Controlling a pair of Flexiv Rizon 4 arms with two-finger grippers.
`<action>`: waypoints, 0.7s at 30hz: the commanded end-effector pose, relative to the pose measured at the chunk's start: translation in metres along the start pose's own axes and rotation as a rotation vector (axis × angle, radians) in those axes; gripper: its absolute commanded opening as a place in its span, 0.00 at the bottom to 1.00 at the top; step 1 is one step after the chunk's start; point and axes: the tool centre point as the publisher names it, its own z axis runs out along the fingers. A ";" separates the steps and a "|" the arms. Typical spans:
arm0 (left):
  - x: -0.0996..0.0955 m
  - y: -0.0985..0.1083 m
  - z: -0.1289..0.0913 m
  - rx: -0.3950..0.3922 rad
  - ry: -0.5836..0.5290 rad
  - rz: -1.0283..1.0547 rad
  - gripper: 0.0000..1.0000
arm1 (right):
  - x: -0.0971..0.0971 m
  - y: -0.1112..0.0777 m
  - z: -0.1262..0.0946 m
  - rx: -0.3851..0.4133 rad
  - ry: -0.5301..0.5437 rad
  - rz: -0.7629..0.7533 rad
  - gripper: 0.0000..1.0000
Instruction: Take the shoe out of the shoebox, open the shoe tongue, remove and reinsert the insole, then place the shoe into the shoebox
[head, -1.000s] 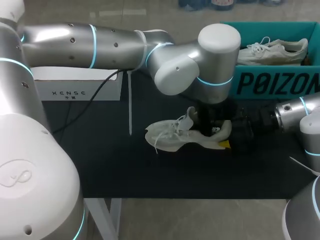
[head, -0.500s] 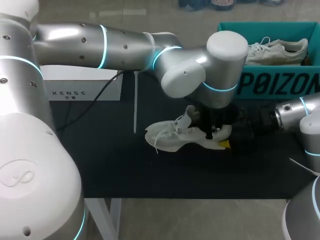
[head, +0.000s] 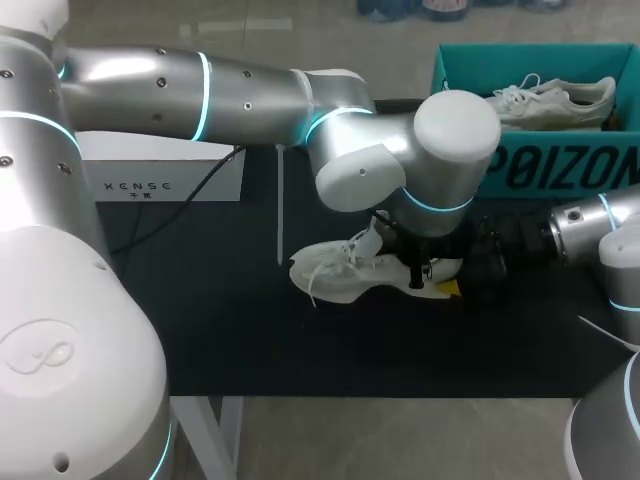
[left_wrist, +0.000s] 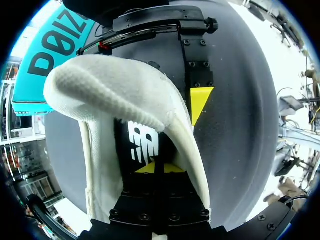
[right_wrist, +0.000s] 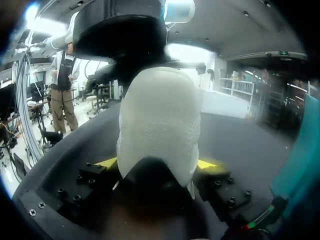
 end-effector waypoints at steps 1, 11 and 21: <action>-0.001 0.006 0.012 0.000 -0.031 -0.002 0.00 | 0.001 -0.002 0.003 0.002 -0.002 0.000 0.00; -0.010 0.007 -0.011 0.006 -0.091 -0.006 0.00 | 0.001 -0.002 0.003 0.002 -0.002 0.000 0.00; -0.011 0.008 -0.027 0.016 -0.118 -0.005 0.00 | 0.001 -0.002 0.003 0.002 -0.002 0.000 0.00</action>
